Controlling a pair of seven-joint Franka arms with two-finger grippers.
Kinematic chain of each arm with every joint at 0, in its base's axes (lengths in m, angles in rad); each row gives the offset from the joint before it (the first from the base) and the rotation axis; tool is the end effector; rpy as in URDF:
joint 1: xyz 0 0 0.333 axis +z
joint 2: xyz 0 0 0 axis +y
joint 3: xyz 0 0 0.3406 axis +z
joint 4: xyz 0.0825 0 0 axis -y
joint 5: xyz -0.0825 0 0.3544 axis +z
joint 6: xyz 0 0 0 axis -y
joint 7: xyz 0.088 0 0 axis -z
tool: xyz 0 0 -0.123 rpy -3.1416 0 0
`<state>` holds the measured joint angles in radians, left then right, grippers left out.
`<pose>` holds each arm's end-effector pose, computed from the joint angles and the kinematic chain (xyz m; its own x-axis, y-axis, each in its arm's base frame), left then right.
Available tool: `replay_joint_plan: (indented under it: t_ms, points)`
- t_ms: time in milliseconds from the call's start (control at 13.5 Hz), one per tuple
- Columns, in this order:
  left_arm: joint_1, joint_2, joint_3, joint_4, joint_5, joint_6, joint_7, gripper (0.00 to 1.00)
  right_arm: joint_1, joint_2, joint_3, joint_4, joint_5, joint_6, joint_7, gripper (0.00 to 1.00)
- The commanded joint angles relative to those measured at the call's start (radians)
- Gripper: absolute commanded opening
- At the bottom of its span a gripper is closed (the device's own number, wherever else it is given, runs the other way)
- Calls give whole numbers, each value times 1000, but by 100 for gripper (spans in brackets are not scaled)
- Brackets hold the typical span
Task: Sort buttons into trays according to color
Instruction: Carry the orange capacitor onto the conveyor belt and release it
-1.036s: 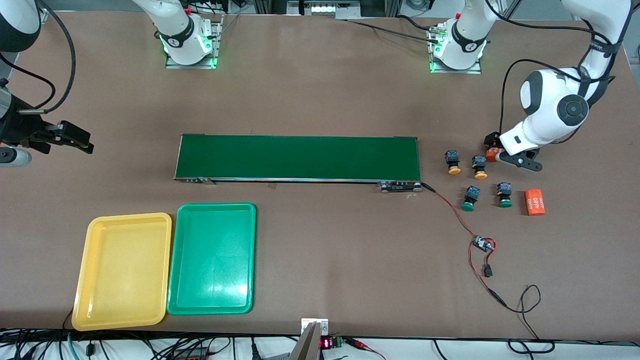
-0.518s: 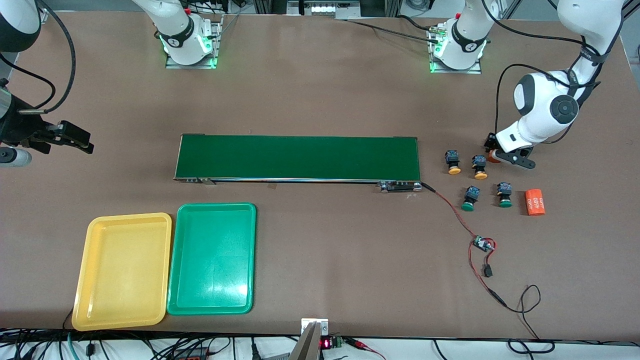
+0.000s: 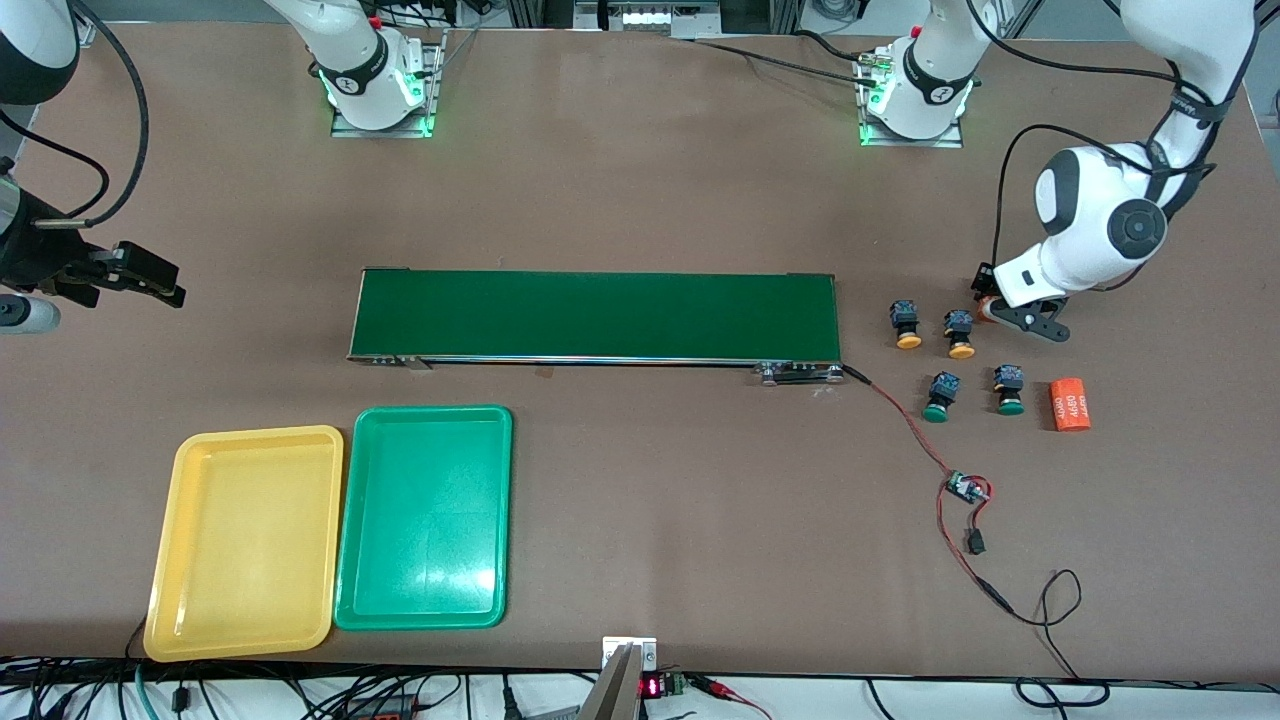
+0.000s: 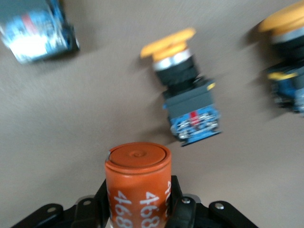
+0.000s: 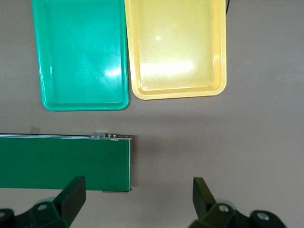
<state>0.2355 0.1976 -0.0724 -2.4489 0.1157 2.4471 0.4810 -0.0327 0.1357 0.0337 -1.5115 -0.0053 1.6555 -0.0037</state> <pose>0.4447 0.0738 0.2404 0.8956 -0.3998 -0.1951 -0.3968 -0.9162 0.0558 0.5765 -0.0014 0.5923 1.0000 0.0048 0.0084 0.0048 -1.0000 0.0008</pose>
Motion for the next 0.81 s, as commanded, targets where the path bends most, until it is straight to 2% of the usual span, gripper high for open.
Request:
replay_joint_plan:
  t_ms: [0,222,296,370,518,592,740]
  points:
    - [8,-43,-74,227,15,-334,40,10,-6,-8,0,-4,16,-8,-13,100]
    - [-2,32,-220,506,-2,-677,139,6,-4,-7,-2,-4,16,-6,-13,100]
    - [-5,61,-284,583,-2,-744,145,6,-6,-7,-2,-4,16,-3,-15,100]
    - [-7,78,-358,622,-2,-763,145,5,-6,-7,-2,-4,16,-5,-15,100]
    - [-25,141,-484,628,11,-719,151,4,0,-7,2,-4,15,-6,-15,100]
    - [-45,170,-513,625,15,-667,168,4,0,-7,2,-4,15,-6,-16,100]
    - [-119,233,-517,622,16,-567,264,3,-7,-7,0,-4,15,-6,-36,100]
